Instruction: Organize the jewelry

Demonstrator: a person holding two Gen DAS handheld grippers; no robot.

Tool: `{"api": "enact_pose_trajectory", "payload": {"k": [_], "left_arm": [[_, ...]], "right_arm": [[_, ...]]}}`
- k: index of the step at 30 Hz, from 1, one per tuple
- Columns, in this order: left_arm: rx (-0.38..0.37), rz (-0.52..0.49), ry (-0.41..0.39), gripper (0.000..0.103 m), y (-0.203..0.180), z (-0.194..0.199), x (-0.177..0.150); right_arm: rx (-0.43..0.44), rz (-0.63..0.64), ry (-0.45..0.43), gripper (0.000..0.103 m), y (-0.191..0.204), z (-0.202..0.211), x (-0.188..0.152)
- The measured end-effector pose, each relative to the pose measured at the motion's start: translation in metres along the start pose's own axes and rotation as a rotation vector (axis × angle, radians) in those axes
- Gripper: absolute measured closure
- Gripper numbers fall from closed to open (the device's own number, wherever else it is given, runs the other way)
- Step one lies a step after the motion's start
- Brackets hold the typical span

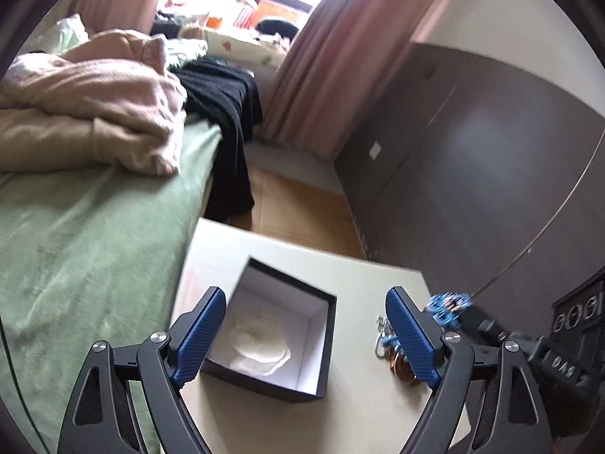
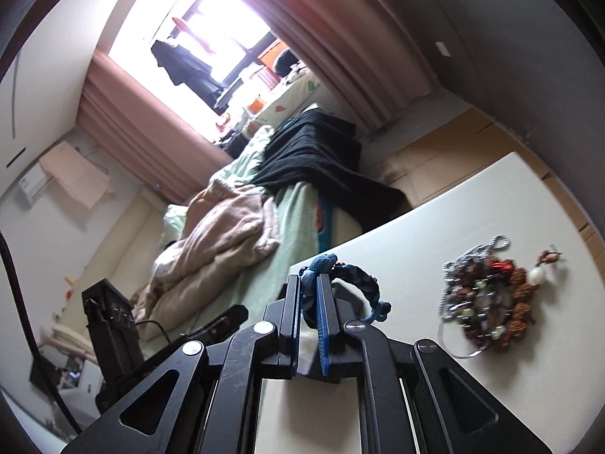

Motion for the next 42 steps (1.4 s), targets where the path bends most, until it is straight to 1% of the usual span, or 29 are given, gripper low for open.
{"api": "enact_pose_trajectory", "payload": {"k": [5,11,13,14,15,16,17,18,20,22,24,28,33,38,40,41,42], "left_arm": [[0.019,0.030,-0.016,0.016,0.015,0.008,0.007],[0.030,0.091,-0.037,0.016,0.034,0.014,0.014],[0.036,0.116,-0.044,0.016,0.040,0.015,0.015],[0.038,0.127,-0.047,0.016,0.042,0.015,0.016],[0.039,0.135,-0.052,0.016,0.044,0.016,0.016],[0.041,0.142,-0.057,0.016,0.045,0.017,0.017],[0.043,0.146,-0.062,0.016,0.045,0.018,0.017],[0.045,0.147,-0.064,0.016,0.044,0.018,0.017],[0.045,0.143,-0.063,0.016,0.041,0.018,0.016],[0.041,0.121,-0.060,0.016,0.033,0.015,0.015],[0.038,0.097,-0.058,0.016,0.026,0.012,0.013],[0.013,0.055,-0.041,0.016,0.007,0.002,0.008],[-0.001,0.013,-0.020,0.016,-0.015,-0.011,0.000],[-0.018,-0.026,0.018,0.016,-0.036,-0.025,-0.010],[-0.064,-0.026,0.067,0.016,-0.048,-0.034,-0.018],[-0.075,-0.029,0.080,0.017,-0.052,-0.037,-0.021],[-0.078,-0.048,0.095,0.020,-0.059,-0.040,-0.026]], "right_arm": [[0.067,0.013,0.046,0.093,0.018,-0.021,-0.009],[0.106,0.015,0.095,0.093,0.033,-0.045,-0.022],[0.124,0.005,0.116,0.093,0.036,-0.056,-0.027],[0.135,-0.008,0.148,0.090,0.036,-0.065,-0.032],[0.135,-0.016,0.182,0.086,0.036,-0.071,-0.034],[0.123,-0.024,0.221,0.068,0.034,-0.077,-0.039],[0.109,-0.031,0.232,0.053,0.031,-0.079,-0.041],[0.102,-0.034,0.217,0.047,0.027,-0.076,-0.040],[0.087,-0.037,0.193,0.027,0.022,-0.066,-0.035],[0.075,-0.047,0.168,0.020,0.015,-0.052,-0.029],[0.060,-0.060,0.145,0.019,0.006,-0.037,-0.023],[-0.022,-0.104,0.091,0.014,-0.023,-0.004,-0.013],[-0.099,-0.143,0.058,0.014,-0.050,0.023,-0.004],[-0.144,-0.173,0.059,0.014,-0.067,0.036,0.000],[-0.168,-0.190,0.065,0.014,-0.075,0.042,0.001],[-0.184,-0.196,0.071,0.014,-0.079,0.046,0.001],[-0.203,-0.198,0.076,0.014,-0.083,0.049,0.000]]}}
Point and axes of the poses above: each gripper's, at about its wrist camera, not at the fingertips, and z roughly against the way its jaws point, y to its left, x to its top, the point moved 6 cm from there along -z, roughly the way its jaws point, and after that the axes turned 2 degrees about y, right-handed, at the moved point
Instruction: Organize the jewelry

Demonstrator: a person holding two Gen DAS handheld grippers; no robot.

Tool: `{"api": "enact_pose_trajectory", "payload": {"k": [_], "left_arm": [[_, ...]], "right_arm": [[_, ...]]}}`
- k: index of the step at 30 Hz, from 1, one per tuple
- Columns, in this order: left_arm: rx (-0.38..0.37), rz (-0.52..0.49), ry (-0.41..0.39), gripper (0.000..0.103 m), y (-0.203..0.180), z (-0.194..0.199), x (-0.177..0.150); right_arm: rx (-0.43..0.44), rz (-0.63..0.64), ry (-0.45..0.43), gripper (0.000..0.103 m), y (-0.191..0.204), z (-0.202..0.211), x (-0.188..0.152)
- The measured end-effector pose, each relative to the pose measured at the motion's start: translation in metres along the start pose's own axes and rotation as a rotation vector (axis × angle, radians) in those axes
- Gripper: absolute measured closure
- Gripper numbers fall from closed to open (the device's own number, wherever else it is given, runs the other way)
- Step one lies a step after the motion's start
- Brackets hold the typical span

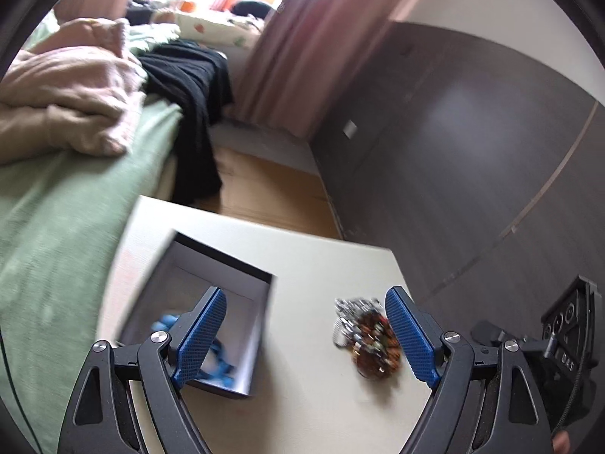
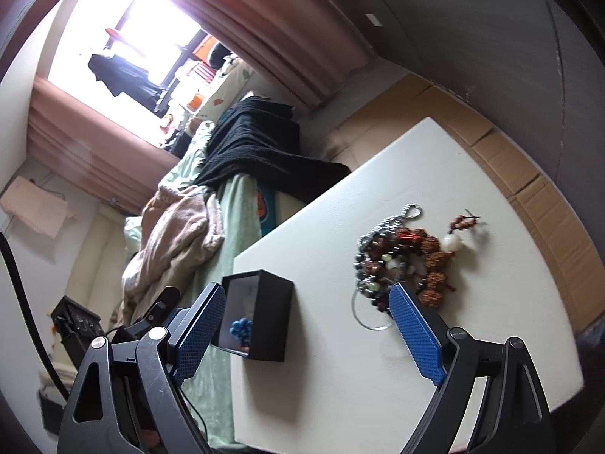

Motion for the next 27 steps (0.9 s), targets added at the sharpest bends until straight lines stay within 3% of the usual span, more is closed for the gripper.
{"api": "enact_pose_trajectory", "payload": {"k": [7,14,27], "left_arm": [[0.026,-0.122,0.120,0.040,-0.034,-0.031,-0.035],[0.029,-0.160,0.220,0.058,-0.052,-0.063,-0.064],[-0.020,-0.131,0.315,0.058,-0.059,-0.109,-0.088]], "right_arm": [[-0.076,-0.046,-0.012,0.014,-0.029,0.015,0.001],[-0.099,-0.131,0.001,0.014,-0.059,0.027,0.003],[-0.098,-0.167,0.010,0.014,-0.073,0.030,0.013]]}}
Point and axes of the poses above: each gripper's, at about its wrist camera, not at the fingertips, and z roughly against the way its jaws point, y to its left, x to its top, the point moved 6 cm from there along -z, roughly the way its jaws point, and after that the axes turned 2 degrees about y, right-handed, at the moved point
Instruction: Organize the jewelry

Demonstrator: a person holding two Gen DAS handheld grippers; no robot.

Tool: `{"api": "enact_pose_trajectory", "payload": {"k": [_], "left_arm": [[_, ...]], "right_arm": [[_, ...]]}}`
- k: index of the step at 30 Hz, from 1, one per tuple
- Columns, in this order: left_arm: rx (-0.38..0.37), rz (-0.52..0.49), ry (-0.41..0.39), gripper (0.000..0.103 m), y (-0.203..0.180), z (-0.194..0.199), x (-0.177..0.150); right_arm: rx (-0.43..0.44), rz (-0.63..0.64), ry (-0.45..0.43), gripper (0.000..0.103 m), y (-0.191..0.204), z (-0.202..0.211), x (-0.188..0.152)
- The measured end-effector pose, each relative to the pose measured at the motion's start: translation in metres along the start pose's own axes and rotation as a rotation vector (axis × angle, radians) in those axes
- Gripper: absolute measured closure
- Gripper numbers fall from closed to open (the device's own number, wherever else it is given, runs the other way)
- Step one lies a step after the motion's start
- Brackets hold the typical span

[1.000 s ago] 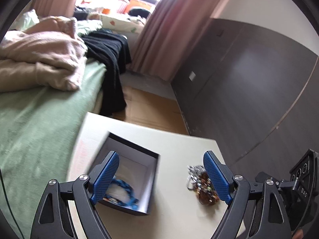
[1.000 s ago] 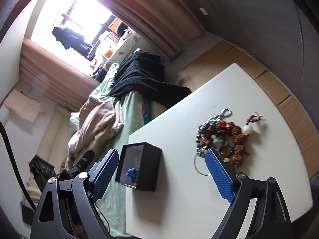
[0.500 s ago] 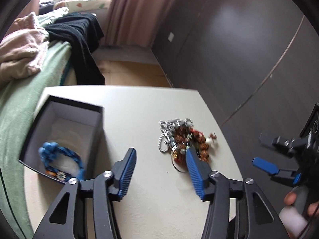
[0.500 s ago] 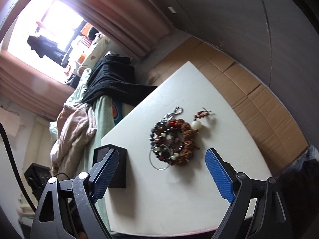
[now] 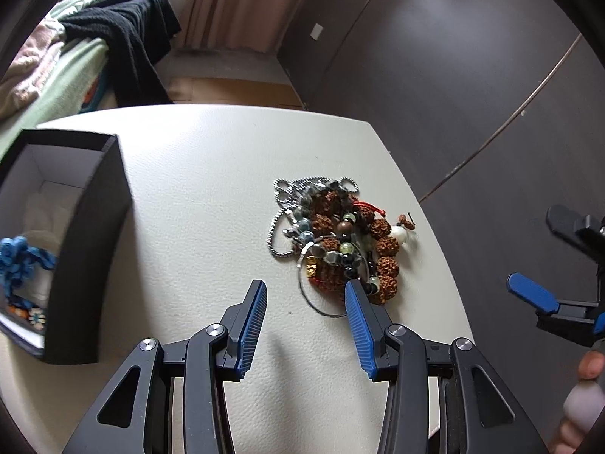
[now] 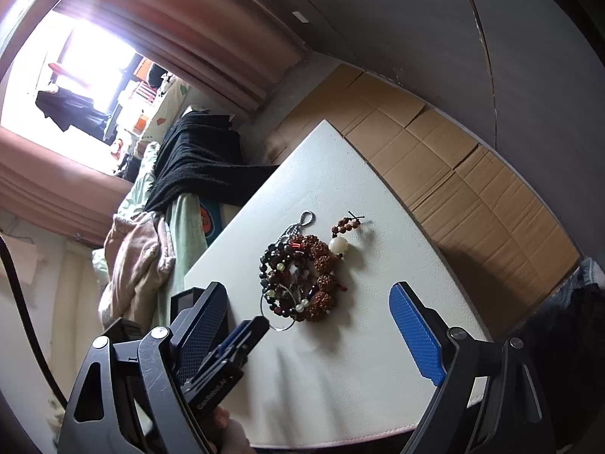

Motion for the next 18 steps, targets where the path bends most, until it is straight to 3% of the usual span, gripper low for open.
{"api": "enact_pose_trajectory", "payload": {"k": [4,6,12,18], "left_arm": [[-0.035,-0.003,-0.002,0.063,-0.002,-0.005,0.000],[-0.051,0.004,0.014,0.089,-0.003,-0.010,0.000],[-0.091,-0.001,-0.029,0.101,-0.007,0.003,0.004],[-0.119,0.003,-0.049,0.102,-0.007,0.021,0.007]], "right_arm": [[0.014,0.000,-0.005,0.014,0.003,0.001,0.003],[0.016,-0.001,-0.002,0.014,0.003,0.000,0.003],[0.014,0.009,0.011,0.014,0.005,-0.004,0.003],[0.007,0.016,0.024,0.014,0.006,-0.010,0.002]]}}
Point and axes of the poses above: each gripper's, at about its wrist camera, not at the fingertips, and z roughly against the way its jaws point, y to its left, x to its top, the point moved 6 cm from there along -z, roughly the way its jaws point, and after that the axes turned 2 degrees about y, right-handed, at the moved point
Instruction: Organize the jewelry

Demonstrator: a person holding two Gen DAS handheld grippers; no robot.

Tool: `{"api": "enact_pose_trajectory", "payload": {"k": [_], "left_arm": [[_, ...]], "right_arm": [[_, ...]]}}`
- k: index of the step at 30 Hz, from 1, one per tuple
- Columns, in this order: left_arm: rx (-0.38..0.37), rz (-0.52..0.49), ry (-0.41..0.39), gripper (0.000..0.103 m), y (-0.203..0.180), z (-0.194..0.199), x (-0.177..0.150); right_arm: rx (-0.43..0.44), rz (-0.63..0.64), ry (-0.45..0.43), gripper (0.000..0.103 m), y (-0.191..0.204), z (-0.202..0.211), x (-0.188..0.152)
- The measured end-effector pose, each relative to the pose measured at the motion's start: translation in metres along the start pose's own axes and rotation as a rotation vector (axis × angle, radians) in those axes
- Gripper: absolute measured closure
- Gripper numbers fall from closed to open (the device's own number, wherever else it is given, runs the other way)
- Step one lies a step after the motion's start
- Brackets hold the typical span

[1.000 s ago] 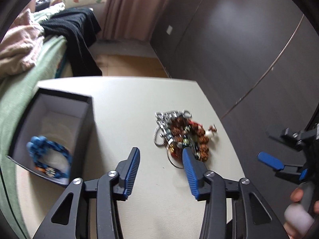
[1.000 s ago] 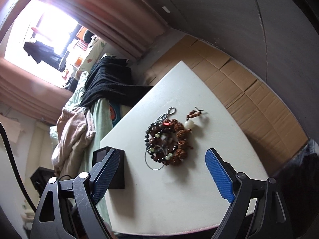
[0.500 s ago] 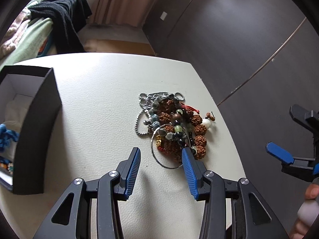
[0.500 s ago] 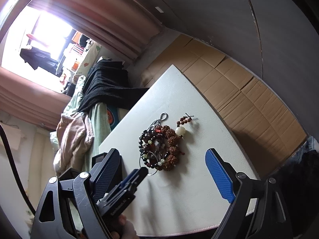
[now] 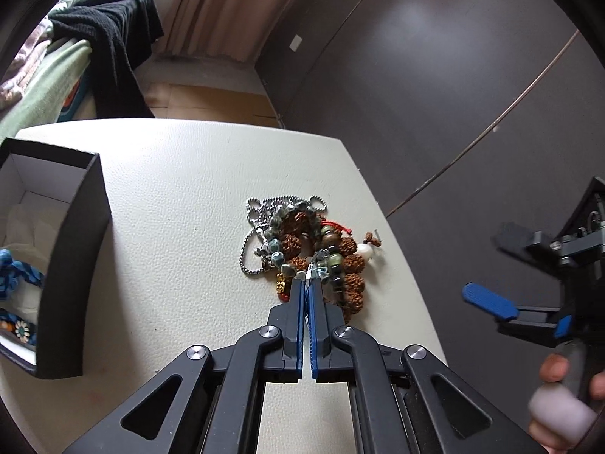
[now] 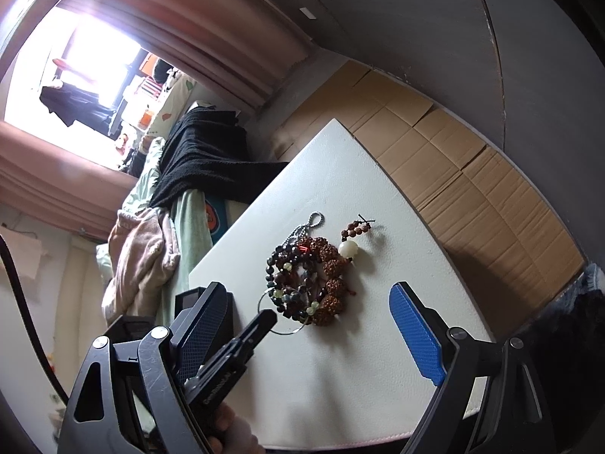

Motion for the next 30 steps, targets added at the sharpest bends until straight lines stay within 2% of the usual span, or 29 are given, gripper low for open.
{"api": "enact_pose_trajectory", "payload": {"k": [9,14,15,17,20,24,30], "left_arm": [[-0.061,0.016,-0.045,0.102,0.002,0.030,0.011],[-0.039,0.021,-0.083,0.102,0.010,0.048,0.020],[-0.034,0.028,-0.091,0.102,0.014,0.053,0.021],[-0.027,0.038,-0.101,0.102,0.020,0.059,0.025],[-0.009,0.055,-0.121,0.102,0.031,0.067,0.029],[0.012,0.087,-0.141,0.102,0.047,0.073,0.034],[0.017,0.113,-0.156,0.102,0.057,0.080,0.038]], "right_arm": [[-0.011,0.056,0.042,0.014,0.017,-0.023,-0.011],[-0.009,0.091,0.065,0.016,0.027,-0.040,-0.015],[-0.013,0.098,0.069,0.017,0.028,-0.043,-0.016],[-0.026,0.125,0.089,0.027,0.032,-0.052,-0.020],[-0.048,0.174,0.120,0.037,0.039,-0.065,-0.025],[-0.103,0.243,0.146,0.041,0.045,-0.078,-0.032],[-0.221,0.360,0.140,0.048,0.049,-0.091,-0.038]]}}
Point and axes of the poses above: each gripper's, at about its wrist camera, not at the fingertips, and z roughly against the way its jaws point, y to its left, x to its top, the point moved 6 cm from there along -z, roughly the way its jaws point, and after that the axes turned 2 degrees about y, right-handed, at the moved point
